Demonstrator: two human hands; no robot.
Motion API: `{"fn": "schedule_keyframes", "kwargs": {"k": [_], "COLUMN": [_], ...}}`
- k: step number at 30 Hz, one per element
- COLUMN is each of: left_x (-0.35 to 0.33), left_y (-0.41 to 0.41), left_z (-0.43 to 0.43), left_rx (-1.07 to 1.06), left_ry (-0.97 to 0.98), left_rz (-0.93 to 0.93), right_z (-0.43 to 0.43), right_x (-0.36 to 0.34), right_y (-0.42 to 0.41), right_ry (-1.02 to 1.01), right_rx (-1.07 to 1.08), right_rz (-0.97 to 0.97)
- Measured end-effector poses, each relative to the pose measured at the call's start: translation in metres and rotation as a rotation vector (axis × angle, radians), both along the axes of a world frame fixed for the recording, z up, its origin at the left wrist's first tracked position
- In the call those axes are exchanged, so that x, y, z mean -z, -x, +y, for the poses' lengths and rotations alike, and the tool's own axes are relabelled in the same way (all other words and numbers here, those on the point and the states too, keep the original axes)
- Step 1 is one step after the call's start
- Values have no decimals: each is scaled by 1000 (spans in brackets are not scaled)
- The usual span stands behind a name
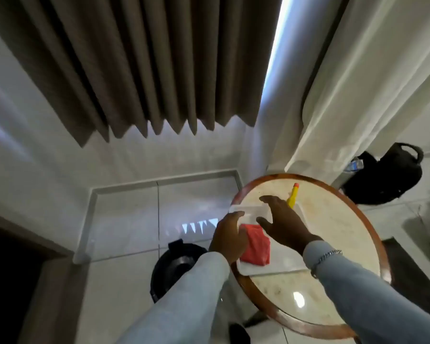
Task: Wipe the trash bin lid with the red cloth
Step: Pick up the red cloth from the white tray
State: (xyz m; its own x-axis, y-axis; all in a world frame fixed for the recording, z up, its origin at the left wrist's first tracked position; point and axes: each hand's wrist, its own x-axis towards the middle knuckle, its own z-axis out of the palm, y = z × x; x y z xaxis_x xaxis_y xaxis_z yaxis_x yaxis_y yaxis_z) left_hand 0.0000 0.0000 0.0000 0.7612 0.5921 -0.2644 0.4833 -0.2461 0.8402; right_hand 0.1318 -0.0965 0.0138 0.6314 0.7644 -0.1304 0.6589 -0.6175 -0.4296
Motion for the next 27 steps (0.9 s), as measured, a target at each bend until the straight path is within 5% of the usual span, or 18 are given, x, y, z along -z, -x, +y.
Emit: {"fn": "schedule_keyframes", "kwargs": {"k": [12, 23, 27], "left_x": [179, 184, 164], "left_y": [-101, -125, -107], "left_z": [-44, -43, -32], "left_rx": [-36, -352, -342], "left_ry": [72, 118, 248], "left_rz": [383, 385, 135], "right_z": [-9, -33, -40], "right_x": [201, 224, 198], "right_y": [-48, -54, -45], "right_ry": [219, -87, -263], "right_rx": [334, 587, 574], "right_rz": [339, 672, 860]}}
